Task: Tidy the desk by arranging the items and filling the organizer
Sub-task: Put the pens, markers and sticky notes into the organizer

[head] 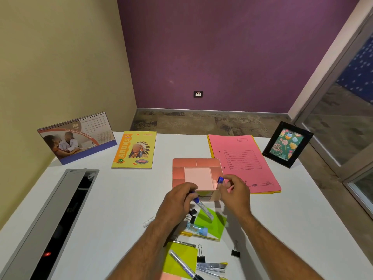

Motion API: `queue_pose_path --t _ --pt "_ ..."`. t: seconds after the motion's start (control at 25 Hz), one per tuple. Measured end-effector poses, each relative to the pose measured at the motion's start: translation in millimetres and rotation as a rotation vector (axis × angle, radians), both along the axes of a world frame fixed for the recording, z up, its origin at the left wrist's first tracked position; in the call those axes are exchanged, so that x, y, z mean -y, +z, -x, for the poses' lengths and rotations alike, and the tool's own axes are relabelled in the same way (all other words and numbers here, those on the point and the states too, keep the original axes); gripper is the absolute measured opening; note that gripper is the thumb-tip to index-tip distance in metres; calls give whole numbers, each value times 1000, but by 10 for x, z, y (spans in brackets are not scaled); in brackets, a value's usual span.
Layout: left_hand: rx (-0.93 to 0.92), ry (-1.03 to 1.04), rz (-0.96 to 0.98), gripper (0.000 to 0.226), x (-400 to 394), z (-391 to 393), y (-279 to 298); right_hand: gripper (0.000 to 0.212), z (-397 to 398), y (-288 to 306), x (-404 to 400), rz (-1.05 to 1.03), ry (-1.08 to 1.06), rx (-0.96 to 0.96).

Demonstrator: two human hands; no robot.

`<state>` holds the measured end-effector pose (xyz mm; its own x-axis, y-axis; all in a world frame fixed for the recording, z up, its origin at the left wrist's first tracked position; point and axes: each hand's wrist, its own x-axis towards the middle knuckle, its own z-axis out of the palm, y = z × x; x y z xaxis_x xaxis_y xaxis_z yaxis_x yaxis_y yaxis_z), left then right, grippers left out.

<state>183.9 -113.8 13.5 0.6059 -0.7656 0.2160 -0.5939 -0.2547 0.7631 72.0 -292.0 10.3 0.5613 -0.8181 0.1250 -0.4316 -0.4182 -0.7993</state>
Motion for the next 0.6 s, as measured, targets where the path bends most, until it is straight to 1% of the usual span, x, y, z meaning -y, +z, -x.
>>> queue_pose_path --t 0.08,0.12,0.2,0.28,0.36,0.48,0.52,0.56,0.6 --pt "-13 13 19 16 41 -37 68 31 43 66 -153 -54 112 115" --pt "-22 19 30 16 58 -54 105 36 71 86 -234 -90 201 126" --pt "-93 27 69 17 84 -75 170 48 108 101 -371 -117 353 70" --pt "-221 38 124 19 100 -52 257 47 104 93 -442 -59 401 -7" --pt "-311 86 190 21 110 -24 322 37 84 80 -460 -51 384 -7" --pt "-395 280 263 19 74 -88 273 23 76 76 -400 -137 301 64" --pt "-426 349 247 14 38 -134 228 21 76 90 -360 -182 265 100" --pt "-426 405 191 10 -16 -192 156 19 75 113 -314 -223 221 134" --pt "-390 436 93 9 -79 -244 77 17 70 143 -259 -242 168 163"
